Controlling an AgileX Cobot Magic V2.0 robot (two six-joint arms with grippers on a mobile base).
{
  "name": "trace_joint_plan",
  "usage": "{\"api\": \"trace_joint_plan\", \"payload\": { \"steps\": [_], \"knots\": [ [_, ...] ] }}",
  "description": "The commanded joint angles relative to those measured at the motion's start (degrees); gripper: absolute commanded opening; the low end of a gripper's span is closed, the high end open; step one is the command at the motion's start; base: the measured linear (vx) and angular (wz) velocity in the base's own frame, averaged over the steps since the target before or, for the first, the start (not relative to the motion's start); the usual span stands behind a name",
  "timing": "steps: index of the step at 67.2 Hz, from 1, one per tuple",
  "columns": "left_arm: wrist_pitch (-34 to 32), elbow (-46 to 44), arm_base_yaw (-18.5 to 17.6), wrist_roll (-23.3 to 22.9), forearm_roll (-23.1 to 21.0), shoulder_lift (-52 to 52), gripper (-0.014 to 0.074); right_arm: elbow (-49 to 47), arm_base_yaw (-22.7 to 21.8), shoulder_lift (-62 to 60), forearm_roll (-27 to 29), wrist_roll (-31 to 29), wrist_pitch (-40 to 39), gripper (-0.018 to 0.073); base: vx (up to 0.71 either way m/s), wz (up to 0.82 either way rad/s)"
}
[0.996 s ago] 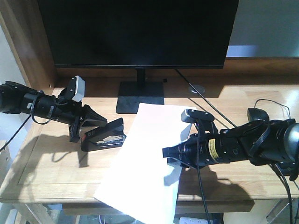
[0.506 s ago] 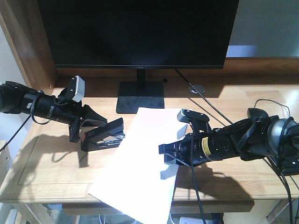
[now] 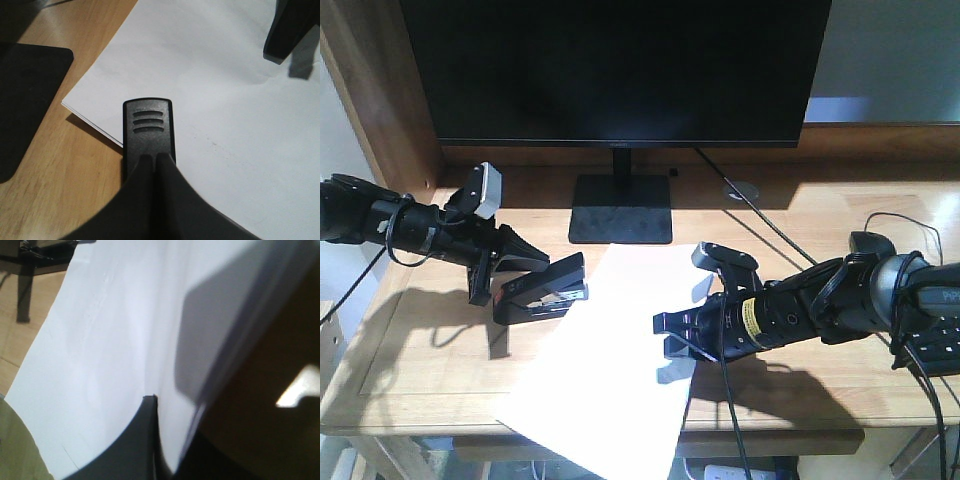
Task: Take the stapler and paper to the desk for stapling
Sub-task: 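Lay the white paper flat under the stapler, sliding it toward the monitor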
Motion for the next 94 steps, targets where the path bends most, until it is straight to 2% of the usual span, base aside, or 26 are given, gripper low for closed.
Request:
{"api": "trace_joint_plan", "payload": {
  "steps": [1,30,43,63,75,94],
  "knots": [
    [2.68,-1.35,-0.38,-0.05,-3.52,-3.66,-0.0008,-1.63,-0.26,-2.52,1.94,-2.11,-0.16,-0.0005,0.0,0.0],
    [2.68,-1.35,-0.38,-0.05,-3.52,-3.66,-0.0008,-9.18,-0.26,0.76,1.44,-2.43,-3.18,-0.0005,0.0,0.0],
    [2.68,-1.35,-0.38,-0.05,-3.52,-3.66,-0.0008,-13.78,-0.26,3.71,-3.27,-2.6,-5.66,-0.0005,0.0,0.0],
    [2.68,-1.35,-0.38,-0.05,-3.52,-3.66,-0.0008,-18.04,-0.26,5.99,-3.1,-2.6,-4.58,0.0022,0.0,0.0],
    [2.68,-1.35,-0.38,-0.05,-3.52,-3.66,-0.0008,-18.65,-0.26,6.46,-2.96,-2.6,-1.05,0.0148,0.0,0.0],
    [2.68,-1.35,-0.38,-0.05,-3.52,-3.66,-0.0008,-18.89,-0.14,6.46,0.37,-3.31,4.6,0.0498,0.0,0.0]
  ]
}}
